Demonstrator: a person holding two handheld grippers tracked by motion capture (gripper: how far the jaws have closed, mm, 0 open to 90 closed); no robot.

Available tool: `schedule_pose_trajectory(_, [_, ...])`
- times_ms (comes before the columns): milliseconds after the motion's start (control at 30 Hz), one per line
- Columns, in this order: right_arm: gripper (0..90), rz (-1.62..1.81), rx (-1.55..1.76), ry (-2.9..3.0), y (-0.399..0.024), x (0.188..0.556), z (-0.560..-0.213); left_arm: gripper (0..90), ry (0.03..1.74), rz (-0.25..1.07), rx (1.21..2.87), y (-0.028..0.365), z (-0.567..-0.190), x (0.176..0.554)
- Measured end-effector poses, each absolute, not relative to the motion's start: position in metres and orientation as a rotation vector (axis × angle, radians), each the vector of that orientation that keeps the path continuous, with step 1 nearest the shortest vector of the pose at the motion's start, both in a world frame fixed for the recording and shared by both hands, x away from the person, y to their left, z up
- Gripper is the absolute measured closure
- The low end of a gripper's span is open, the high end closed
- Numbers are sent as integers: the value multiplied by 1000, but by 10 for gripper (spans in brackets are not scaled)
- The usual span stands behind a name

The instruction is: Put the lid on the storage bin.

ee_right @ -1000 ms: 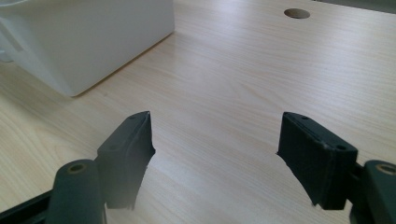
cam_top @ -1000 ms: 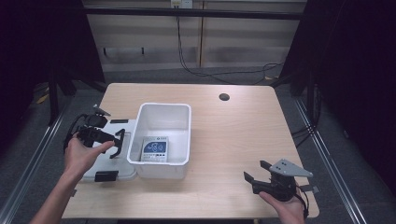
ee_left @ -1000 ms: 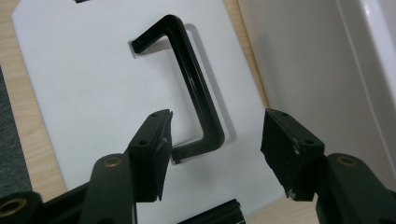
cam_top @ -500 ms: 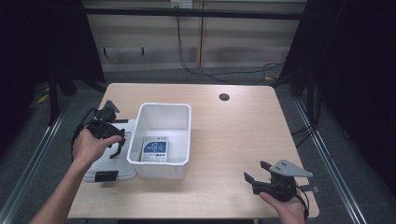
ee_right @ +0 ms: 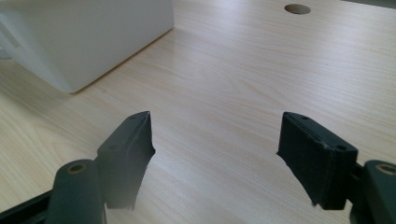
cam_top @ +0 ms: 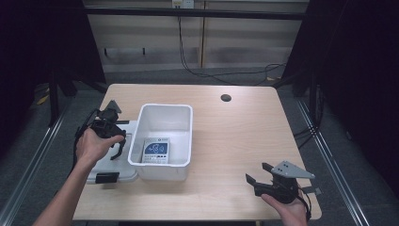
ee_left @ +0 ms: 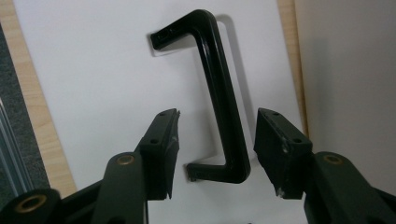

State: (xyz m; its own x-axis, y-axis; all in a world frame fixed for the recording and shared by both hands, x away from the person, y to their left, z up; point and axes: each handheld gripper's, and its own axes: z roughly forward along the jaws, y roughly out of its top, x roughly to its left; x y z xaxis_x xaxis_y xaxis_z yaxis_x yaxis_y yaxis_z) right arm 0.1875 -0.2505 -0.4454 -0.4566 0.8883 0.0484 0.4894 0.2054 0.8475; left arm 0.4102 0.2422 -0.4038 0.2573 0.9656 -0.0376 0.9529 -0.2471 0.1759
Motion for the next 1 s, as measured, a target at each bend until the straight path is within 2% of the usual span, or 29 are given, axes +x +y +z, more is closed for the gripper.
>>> schedule_pose_trajectory(133, [256, 1170, 1281, 2035, -250, 188, -446, 467, 1835, 86, 2375, 238, -405, 414])
schedule_pose_trajectory(433, [256, 1164, 1277, 2048, -250, 189, -447, 471, 1924, 99, 2397, 237, -412, 424])
schedule_pose_trajectory(633, [255, 1162, 1279, 2055, -249, 189, -447, 498, 1920, 93, 2398, 234, -416, 427])
schedule_pose_trajectory(867, [255, 1158, 1273, 2066, -249, 189, -448, 466, 1907, 67, 2433, 229, -421, 429])
schedule_pose_trajectory(1000, [255, 1160, 1278, 2065, -249, 190, -448, 528, 1911, 89, 2467, 224, -426, 431])
